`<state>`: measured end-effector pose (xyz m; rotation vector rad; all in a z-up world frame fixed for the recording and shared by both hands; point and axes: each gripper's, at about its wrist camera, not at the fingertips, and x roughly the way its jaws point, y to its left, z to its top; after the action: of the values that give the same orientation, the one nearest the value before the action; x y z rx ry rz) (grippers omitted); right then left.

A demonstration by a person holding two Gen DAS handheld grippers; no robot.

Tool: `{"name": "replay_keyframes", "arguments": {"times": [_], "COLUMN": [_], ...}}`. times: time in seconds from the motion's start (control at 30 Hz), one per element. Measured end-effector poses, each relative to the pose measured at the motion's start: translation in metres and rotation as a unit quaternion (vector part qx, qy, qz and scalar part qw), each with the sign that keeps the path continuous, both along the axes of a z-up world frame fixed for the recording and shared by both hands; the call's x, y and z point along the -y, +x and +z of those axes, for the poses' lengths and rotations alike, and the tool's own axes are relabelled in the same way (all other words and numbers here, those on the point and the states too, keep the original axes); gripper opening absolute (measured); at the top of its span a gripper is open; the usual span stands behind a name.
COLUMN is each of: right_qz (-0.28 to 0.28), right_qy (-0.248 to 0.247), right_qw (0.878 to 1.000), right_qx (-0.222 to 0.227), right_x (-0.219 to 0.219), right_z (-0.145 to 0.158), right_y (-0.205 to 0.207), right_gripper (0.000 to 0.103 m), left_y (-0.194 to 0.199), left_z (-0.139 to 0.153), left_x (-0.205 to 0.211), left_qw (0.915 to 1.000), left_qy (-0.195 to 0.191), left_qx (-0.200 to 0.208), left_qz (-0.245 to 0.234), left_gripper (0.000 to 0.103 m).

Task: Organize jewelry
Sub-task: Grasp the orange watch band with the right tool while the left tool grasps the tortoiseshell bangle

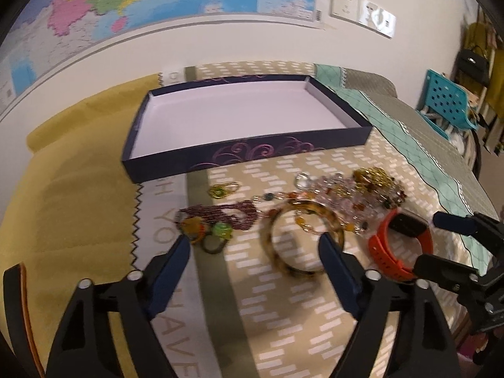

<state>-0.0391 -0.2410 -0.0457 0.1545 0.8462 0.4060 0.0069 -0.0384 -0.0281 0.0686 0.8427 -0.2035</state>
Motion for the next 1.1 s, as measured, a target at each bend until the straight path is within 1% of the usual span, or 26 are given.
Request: {"name": "replay_keyframes", "arguments": {"times": [0.07, 0.13, 0.17, 0.2, 0.23, 0.27, 0.3, 0.33, 0.37, 0.4, 0.43, 0.53, 0.57, 0.6, 0.63, 0.67, 0.7, 0.73, 0.8, 0.9, 0.93, 0.97, 1.0, 1.03, 1.07, 1.1], "right_qz": [0.003, 0.004, 0.005, 0.005, 0.006, 0.008, 0.009, 0.012, 0.016, 0.016, 0.016, 0.013, 0.011, 0.013, 0.013, 0.012, 0.012, 0.014, 0.018, 0.015, 0.014, 0.015, 0.015, 0.015, 0.017, 0.017], "right_qy": [0.009, 0.018, 0.024, 0.026, 0.023, 0.020, 0.017, 0.018, 0.015, 0.007, 0.000, -0.011, -0.005, -0.003, -0.007, -0.011, -0.008, -0.005, -0.005, -0.010, -0.008, -0.005, -0.007, -0.010, -0.013, -0.014], "right_qw": [1.000, 1.000, 1.000, 1.000, 1.000, 1.000, 1.000, 1.000, 1.000, 1.000, 1.000, 1.000, 1.000, 1.000, 1.000, 1.000, 1.000, 1.000, 1.000, 1.000, 1.000, 1.000, 1.000, 1.000, 1.000, 1.000], "right_qx": [-0.007, -0.012, -0.013, -0.014, -0.016, -0.017, -0.017, -0.017, -0.017, -0.012, -0.007, -0.001, 0.000, 0.001, 0.004, 0.004, 0.001, -0.004, -0.012, -0.009, -0.009, -0.012, -0.013, -0.010, -0.009, -0.007], "right_x": [0.003, 0.004, 0.006, 0.007, 0.007, 0.008, 0.009, 0.012, 0.013, 0.014, 0.015, 0.018, 0.020, 0.021, 0.021, 0.023, 0.025, 0.025, 0.025, 0.024, 0.024, 0.025, 0.024, 0.023, 0.022, 0.021], "right_z": [-0.002, -0.003, -0.004, -0.004, -0.005, -0.005, -0.006, -0.005, -0.005, -0.003, -0.002, 0.000, 0.002, 0.003, 0.003, 0.003, 0.002, 0.001, -0.003, -0.004, -0.005, -0.006, -0.007, -0.006, -0.006, -0.006], "right_y": [-0.001, -0.001, 0.000, 0.001, 0.002, 0.004, 0.005, 0.007, 0.010, 0.012, 0.014, 0.024, 0.025, 0.025, 0.024, 0.022, 0.021, 0.020, 0.018, 0.016, 0.016, 0.018, 0.019, 0.019, 0.019, 0.020], "right_gripper": [0.080, 0.066, 0.063, 0.055, 0.041, 0.035, 0.025, 0.019, 0.018, 0.016, 0.016, 0.018, 0.020, 0.028, 0.041, 0.046, 0.050, 0.050, 0.050, 0.044, 0.034, 0.026, 0.016, 0.014, 0.013, 0.011], "left_y": [0.004, 0.008, 0.011, 0.012, 0.013, 0.014, 0.015, 0.015, 0.016, 0.016, 0.015, 0.013, 0.013, 0.012, 0.011, 0.010, 0.010, 0.010, 0.013, 0.016, 0.016, 0.018, 0.018, 0.019, 0.018, 0.018], "left_z": [-0.002, -0.005, -0.007, -0.008, -0.008, -0.008, -0.009, -0.009, -0.008, -0.008, -0.007, -0.005, -0.005, -0.004, -0.003, -0.003, -0.003, -0.004, -0.005, -0.006, -0.006, -0.007, -0.007, -0.008, -0.007, -0.007], "left_x": [0.002, 0.002, 0.002, 0.002, 0.002, 0.002, 0.003, 0.003, 0.003, 0.004, 0.005, 0.007, 0.007, 0.007, 0.006, 0.006, 0.006, 0.006, 0.009, 0.015, 0.016, 0.020, 0.023, 0.024, 0.026, 0.026], "left_qw": [0.9998, 0.9996, 0.9994, 0.9994, 0.9994, 0.9993, 0.9992, 0.9992, 0.9990, 0.9988, 0.9986, 0.9972, 0.9967, 0.9963, 0.9960, 0.9959, 0.9960, 0.9963, 0.9965, 0.9956, 0.9954, 0.9951, 0.9951, 0.9950, 0.9946, 0.9945], "left_qy": [-0.007, -0.012, -0.013, -0.012, -0.009, -0.006, -0.001, 0.002, 0.005, 0.007, 0.006, -0.009, -0.012, -0.017, -0.019, -0.019, -0.016, -0.012, 0.001, 0.011, 0.015, 0.025, 0.041, 0.054, 0.061, 0.057], "left_qx": [-0.009, -0.018, -0.025, -0.025, -0.023, -0.025, -0.027, -0.028, -0.030, -0.031, -0.032, -0.042, -0.045, -0.048, -0.050, -0.051, -0.050, -0.048, -0.045, -0.041, -0.040, -0.037, -0.031, -0.027, -0.025, -0.025], "left_qz": [-0.014, -0.020, -0.022, -0.022, -0.023, -0.026, -0.028, -0.029, -0.032, -0.037, -0.041, -0.060, -0.066, -0.070, -0.072, -0.072, -0.072, -0.071, -0.071, -0.083, -0.086, -0.088, -0.084, -0.080, -0.081, -0.084], "left_gripper": [0.075, 0.070, 0.068, 0.065, 0.062, 0.059, 0.056, 0.053, 0.051, 0.044, 0.035, 0.024, 0.023, 0.022, 0.023, 0.026, 0.038, 0.045, 0.045, 0.045, 0.043, 0.038, 0.027, 0.018, 0.017, 0.012]}}
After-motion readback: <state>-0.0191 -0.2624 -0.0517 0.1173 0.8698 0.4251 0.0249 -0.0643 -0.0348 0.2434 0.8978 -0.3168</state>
